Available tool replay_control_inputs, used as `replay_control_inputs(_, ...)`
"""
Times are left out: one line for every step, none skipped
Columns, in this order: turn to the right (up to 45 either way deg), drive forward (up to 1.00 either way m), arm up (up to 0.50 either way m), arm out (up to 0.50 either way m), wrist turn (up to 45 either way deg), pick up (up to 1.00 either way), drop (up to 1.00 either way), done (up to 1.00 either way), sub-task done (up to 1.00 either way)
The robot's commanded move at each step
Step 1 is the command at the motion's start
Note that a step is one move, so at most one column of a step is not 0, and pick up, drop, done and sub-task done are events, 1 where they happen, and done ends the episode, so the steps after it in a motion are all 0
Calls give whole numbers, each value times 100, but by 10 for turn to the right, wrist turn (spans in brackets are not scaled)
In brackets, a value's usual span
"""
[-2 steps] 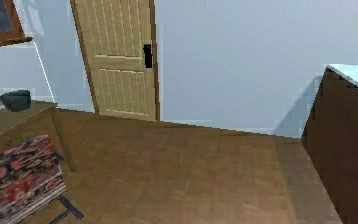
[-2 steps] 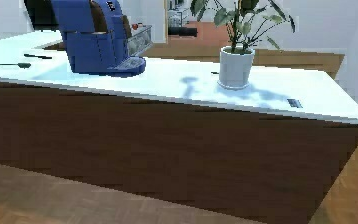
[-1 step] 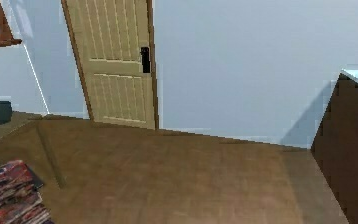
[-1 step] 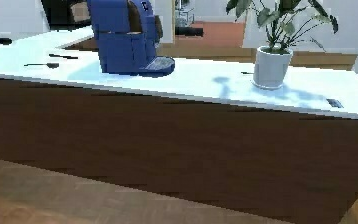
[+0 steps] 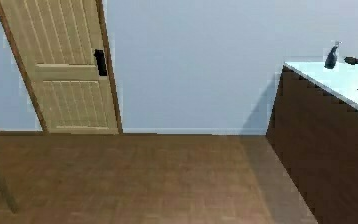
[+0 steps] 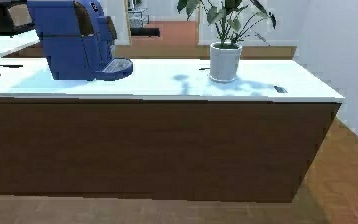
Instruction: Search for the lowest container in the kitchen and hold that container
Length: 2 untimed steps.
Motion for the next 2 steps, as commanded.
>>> replay_control_inputs(0, 90, 0, 0, 0, 0, 0, 0, 0)
replay_control_inputs(-450, 0, 0, 0, 0, 0, 0, 0, 0)
